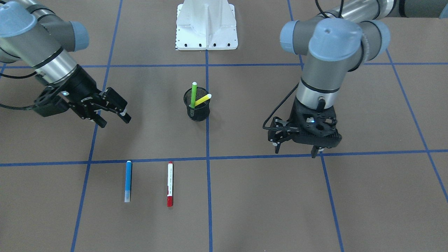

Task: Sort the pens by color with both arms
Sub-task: 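Move the right gripper over the cup while the left arm withdraws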

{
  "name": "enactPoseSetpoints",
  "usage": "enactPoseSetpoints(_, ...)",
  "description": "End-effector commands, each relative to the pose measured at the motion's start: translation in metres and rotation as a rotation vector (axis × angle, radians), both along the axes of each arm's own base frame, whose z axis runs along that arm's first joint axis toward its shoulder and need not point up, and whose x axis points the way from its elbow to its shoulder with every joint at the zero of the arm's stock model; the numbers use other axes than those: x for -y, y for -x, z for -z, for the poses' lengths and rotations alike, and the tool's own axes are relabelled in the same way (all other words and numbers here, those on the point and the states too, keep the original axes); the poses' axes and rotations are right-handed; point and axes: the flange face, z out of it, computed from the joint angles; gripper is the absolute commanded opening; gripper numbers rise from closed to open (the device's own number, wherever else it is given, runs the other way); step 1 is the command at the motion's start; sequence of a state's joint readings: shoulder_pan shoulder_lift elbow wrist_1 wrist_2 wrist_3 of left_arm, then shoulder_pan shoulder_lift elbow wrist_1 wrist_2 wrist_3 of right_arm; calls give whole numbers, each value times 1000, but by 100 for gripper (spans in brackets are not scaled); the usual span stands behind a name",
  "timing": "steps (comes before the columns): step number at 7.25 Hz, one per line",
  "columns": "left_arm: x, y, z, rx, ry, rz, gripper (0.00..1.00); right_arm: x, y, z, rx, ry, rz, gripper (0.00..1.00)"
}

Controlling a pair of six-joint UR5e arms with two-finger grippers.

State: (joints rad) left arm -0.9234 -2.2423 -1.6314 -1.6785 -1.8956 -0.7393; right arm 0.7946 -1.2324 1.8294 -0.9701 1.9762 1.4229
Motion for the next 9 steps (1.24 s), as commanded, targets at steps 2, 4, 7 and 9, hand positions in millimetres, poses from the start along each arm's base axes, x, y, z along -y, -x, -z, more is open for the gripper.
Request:
enactPoseSetpoints(2, 13, 116, -88, 21, 20, -101, 99, -122, 135, 110, -191, 0, 1, 99)
enactPoseSetpoints(4, 14, 193, -132, -31, 52, -146, 98, -174, 182, 131, -304, -68, -26, 99)
enactPoseSetpoints(7, 11, 197, -132, -32, 44, -145, 98, -187, 198, 119, -462, -202, 45, 95)
enactPoseSetpoints(9, 10, 197, -129, -34, 46, -136, 99, -183, 206, 121, -514, -274, 79, 90)
